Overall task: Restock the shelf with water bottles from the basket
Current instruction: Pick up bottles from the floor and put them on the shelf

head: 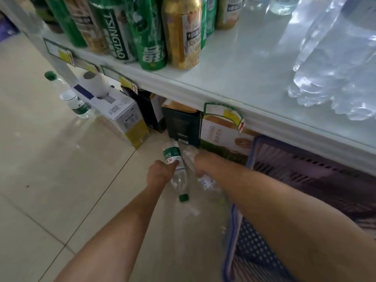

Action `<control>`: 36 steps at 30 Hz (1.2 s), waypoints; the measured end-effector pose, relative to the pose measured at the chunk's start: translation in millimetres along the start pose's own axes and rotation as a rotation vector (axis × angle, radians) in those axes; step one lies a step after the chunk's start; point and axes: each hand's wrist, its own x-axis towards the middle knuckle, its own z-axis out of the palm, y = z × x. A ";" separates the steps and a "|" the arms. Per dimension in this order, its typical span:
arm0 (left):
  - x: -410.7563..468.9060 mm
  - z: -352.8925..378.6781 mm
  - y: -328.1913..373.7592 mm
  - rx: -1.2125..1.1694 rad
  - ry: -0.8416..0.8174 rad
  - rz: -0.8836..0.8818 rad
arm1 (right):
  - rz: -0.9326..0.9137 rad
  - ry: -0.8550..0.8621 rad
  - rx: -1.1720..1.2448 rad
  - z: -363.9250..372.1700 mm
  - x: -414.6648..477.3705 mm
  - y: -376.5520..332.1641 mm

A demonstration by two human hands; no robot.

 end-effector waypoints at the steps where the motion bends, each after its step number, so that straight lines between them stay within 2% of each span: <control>1: -1.0 3.8 0.8 -0.006 -0.016 0.011 | 0.040 -0.026 0.012 8.8 8.7 3.1; 3: -1.4 12.2 0.3 -0.025 -0.053 0.032 | 0.081 -0.006 0.056 18.3 20.1 4.6; 6: -2.1 17.7 -2.1 -0.033 -0.081 0.022 | 0.184 -0.069 0.158 14.8 18.2 -3.6; 8: -2.4 16.1 -4.0 -0.146 -0.090 -0.022 | 0.204 -0.059 0.199 8.4 16.1 -6.8; 12: -16.8 -3.7 -10.9 -0.342 -0.086 -0.049 | 0.218 -0.160 0.375 -1.9 8.1 -6.4; 15: -31.7 -36.1 -14.7 -0.687 -0.181 -0.058 | 0.114 -0.112 0.501 -20.8 -5.2 -11.6; 17: -40.8 -62.1 -18.1 -0.858 -0.328 -0.079 | 0.064 -0.057 0.545 -34.2 -12.9 -14.2; 20: -48.5 -90.0 -30.8 -0.737 -0.436 -0.023 | -0.023 -0.005 0.398 -56.4 -35.8 -21.9; 24: -64.3 -122.2 -37.2 -0.569 -0.319 -0.026 | -0.171 0.204 0.036 -78.4 -78.1 -31.3; 26: -78.3 -142.0 -32.9 -0.398 -0.257 0.030 | -0.219 0.285 -0.071 -92.1 -106.8 -33.1; 36: -185.4 -265.9 72.1 0.525 -0.043 0.481 | -0.325 0.534 -0.069 -190.4 -252.4 -19.1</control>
